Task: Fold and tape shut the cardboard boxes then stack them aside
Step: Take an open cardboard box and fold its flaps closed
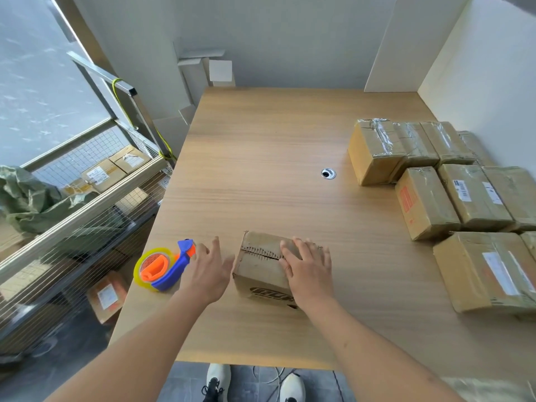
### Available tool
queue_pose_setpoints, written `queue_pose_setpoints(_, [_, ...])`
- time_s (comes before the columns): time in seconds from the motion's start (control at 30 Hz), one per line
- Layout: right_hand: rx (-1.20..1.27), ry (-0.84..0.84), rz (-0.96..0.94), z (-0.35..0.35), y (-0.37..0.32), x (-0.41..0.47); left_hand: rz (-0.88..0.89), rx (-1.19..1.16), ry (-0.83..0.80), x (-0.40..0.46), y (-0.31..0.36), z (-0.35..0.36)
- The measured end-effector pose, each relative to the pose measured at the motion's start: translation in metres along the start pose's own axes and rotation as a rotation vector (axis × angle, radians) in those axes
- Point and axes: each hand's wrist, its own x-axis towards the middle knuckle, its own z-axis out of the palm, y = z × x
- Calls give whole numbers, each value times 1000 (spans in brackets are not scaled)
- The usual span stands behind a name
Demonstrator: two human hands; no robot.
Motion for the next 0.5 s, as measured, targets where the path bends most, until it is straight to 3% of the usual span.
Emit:
queue_pose_setpoints(0.1, [56, 12, 7, 11, 4, 0, -74, 125, 37, 11, -39, 2])
queue_pose_setpoints(0.23, [83, 167, -34, 35, 14, -8, -164, 185, -6, 31, -91, 12])
queue_pose_setpoints(0.5, [117, 336, -33, 51, 12, -8, -94, 423, 18, 56, -143, 33])
